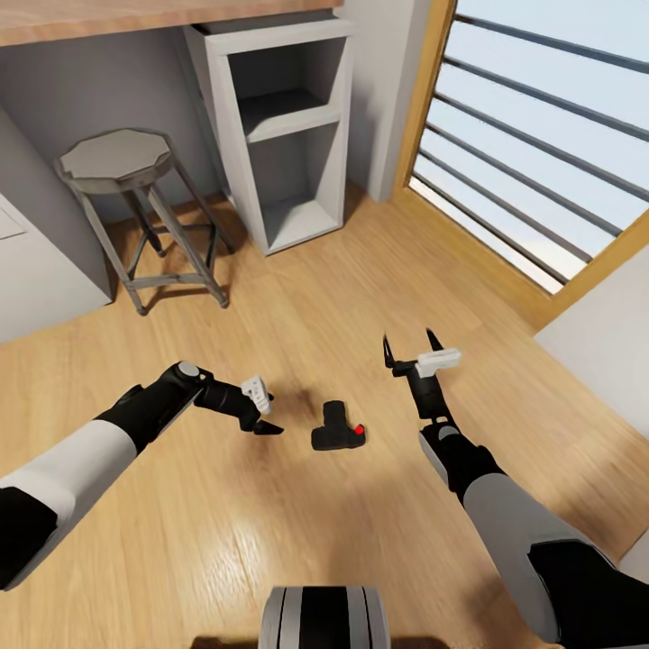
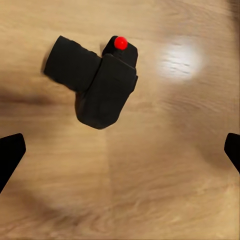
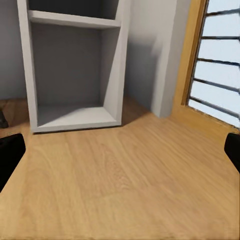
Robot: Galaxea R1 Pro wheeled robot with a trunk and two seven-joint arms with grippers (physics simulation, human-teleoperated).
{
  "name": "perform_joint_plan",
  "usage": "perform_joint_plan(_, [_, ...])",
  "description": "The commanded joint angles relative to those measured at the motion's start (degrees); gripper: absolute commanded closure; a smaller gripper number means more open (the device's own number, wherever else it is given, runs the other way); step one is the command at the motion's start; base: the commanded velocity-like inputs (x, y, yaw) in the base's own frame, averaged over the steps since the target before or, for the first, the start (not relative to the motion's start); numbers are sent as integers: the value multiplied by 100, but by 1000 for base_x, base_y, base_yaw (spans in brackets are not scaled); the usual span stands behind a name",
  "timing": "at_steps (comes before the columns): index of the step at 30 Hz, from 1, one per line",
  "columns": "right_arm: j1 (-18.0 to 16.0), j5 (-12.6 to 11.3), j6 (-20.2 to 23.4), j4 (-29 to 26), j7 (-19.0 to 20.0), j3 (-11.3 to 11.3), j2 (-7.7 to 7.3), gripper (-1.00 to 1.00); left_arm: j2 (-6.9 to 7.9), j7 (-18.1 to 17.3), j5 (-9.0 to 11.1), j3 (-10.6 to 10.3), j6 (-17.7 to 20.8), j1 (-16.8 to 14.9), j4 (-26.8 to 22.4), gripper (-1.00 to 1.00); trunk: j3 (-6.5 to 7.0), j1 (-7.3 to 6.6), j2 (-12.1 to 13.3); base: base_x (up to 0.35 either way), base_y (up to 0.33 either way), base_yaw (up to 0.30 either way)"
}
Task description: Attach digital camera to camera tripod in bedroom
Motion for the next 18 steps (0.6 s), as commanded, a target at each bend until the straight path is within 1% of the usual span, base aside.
perform_joint_plan(1, [-3, 30, -23, 5, -1, -11, 2, -100, -5, 3, 33, -26, 42, -5, 6, -100, -26, 1, -3, 0, 0, 0])
perform_joint_plan(7, [-2, 30, -34, 4, -1, -11, 2, -100, -7, 13, 37, -30, -85, -5, 68, -100, -159, 17, -11, 0, 0, 0])
perform_joint_plan(12, [-2, 30, -35, 8, -2, -11, 2, -100, -2, 15, 40, -31, -554, -5, 128, -100, -270, 30, -18, 0, 0, 0])
perform_joint_plan(14, [-2, 30, -35, 9, -2, -11, 2, -100, -2, 12, 41, -31, -779, -5, 185, -100, -314, 35, -21, 0, 0, 0])
perform_joint_plan(15, [-2, 30, -36, 10, -2, -11, 2, -100, -2, 10, 41, -31, -1041, -5, 260, -100, -337, 37, -22, 0, 0, 0])
perform_joint_plan(17, [-2, 30, -36, 10, -2, -11, 2, -100, -6, 11, 41, -31, -1281, -5, 330, -100, -381, 42, -25, 0, 0, 0])
perform_joint_plan(18, [0, 30, -36, 11, -2, -11, 2, -100, -10, 13, 41, -31, -1775, -5, 449, -100, -403, 45, -26, 0, 0, 0])
